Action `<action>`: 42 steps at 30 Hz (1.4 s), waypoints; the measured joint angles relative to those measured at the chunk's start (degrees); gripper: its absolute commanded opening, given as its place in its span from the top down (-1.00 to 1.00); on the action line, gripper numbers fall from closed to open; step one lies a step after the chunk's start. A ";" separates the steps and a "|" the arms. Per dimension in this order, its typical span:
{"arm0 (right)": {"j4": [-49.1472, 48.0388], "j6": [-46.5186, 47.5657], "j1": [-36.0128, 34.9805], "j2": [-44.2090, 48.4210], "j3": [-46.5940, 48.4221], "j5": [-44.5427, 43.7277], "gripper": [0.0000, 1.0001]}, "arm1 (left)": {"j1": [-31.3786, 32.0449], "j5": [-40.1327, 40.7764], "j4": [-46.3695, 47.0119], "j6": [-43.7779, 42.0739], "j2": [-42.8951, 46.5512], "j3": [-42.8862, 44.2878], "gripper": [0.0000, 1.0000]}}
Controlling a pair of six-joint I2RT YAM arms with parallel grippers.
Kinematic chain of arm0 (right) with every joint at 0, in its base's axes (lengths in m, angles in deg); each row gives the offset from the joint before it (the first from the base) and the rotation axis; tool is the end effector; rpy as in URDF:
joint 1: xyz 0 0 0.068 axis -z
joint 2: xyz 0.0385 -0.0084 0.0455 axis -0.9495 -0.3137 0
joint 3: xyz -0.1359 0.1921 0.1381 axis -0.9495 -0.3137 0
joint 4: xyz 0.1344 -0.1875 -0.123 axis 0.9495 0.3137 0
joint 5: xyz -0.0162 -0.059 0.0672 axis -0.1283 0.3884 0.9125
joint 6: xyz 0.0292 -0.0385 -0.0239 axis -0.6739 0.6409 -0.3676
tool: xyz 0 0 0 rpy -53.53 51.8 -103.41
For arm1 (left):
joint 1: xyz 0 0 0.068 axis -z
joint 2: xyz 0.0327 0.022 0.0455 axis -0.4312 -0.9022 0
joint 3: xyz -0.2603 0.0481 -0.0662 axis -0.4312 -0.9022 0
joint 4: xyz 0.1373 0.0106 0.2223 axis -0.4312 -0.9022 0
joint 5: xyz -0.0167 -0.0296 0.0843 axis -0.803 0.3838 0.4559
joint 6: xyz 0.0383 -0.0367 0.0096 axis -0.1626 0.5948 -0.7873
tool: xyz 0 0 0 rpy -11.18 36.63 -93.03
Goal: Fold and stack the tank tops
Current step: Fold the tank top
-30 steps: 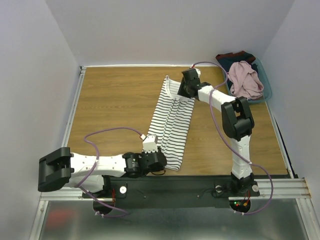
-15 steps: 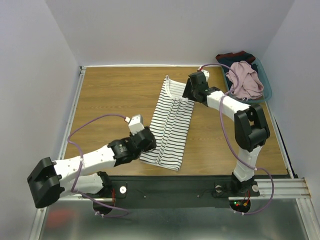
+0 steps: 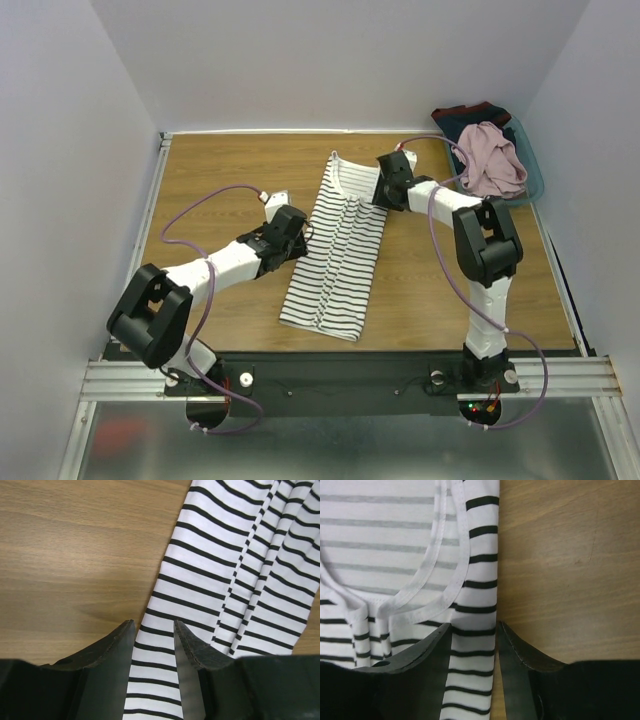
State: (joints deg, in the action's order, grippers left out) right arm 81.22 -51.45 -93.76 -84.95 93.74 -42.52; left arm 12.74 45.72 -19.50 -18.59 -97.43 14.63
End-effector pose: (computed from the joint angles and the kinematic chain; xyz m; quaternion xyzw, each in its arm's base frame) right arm 0.4173 0.1582 0.1812 0.1171 0.9188 0.0350 0.3754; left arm 0.2472 -0.1812 0.2165 -0.0670 0.8931 -0.1512 0.4184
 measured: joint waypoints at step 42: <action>1.42 2.99 0.15 25.40 -10.01 6.25 -0.60 | 7.69 -12.04 9.81 14.75 18.05 -27.34 -0.02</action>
State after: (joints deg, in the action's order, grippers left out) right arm 82.64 -48.46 -93.61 -59.56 83.73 -36.27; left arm 20.43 33.68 -9.68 -3.84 -79.38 -12.71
